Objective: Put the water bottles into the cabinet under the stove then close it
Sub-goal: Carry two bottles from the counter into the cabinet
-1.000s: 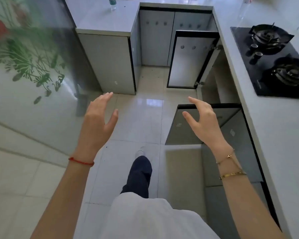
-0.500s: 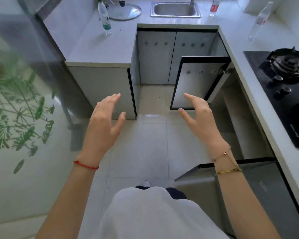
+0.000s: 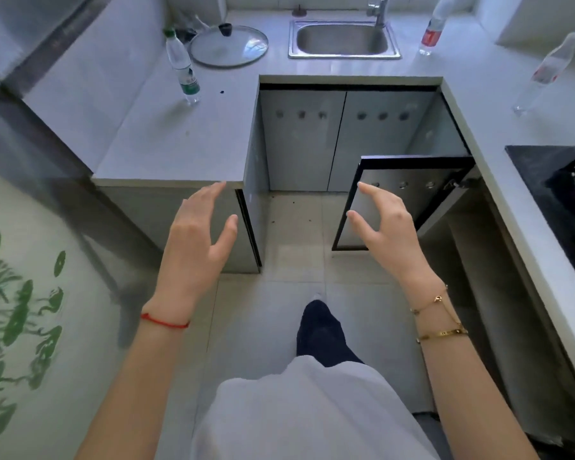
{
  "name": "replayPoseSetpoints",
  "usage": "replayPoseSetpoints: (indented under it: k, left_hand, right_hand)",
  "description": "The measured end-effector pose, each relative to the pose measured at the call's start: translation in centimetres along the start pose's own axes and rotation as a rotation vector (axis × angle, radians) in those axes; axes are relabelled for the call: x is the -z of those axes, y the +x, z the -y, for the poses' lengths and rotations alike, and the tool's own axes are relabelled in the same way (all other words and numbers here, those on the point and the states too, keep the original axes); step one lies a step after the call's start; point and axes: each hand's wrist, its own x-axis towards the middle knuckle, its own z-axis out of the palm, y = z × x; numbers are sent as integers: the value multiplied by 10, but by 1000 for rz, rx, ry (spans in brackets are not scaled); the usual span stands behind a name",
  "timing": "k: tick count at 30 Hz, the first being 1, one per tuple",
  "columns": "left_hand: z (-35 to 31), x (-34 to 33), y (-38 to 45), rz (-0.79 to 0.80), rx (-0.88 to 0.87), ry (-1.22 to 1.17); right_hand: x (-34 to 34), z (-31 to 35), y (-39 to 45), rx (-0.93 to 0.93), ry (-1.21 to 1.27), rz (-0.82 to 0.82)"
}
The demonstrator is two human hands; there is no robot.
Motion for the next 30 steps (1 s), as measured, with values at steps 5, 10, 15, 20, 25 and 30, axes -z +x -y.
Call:
replayPoseSetpoints:
  k: [5, 10, 15, 20, 25, 30]
  left_hand:
    - [5, -32, 111, -49, 68, 16]
    - [9, -51, 205, -132, 130, 78]
    - [25, -64, 271, -179, 202, 127]
    - [57, -84, 335, -188, 273, 148]
    - [92, -98, 408, -219, 300, 158]
    - [126, -96, 489, -311, 292, 174]
  right_hand:
    - [3, -28, 140, 74, 14, 27]
    - [2, -43, 263, 141, 0, 84]
    - [-18, -51, 354, 185, 11, 145]
    - [-50, -63, 433, 195, 23, 203]
    - [-82, -66, 518, 211, 38, 257]
    - [-113, -54, 611, 261, 59, 269]
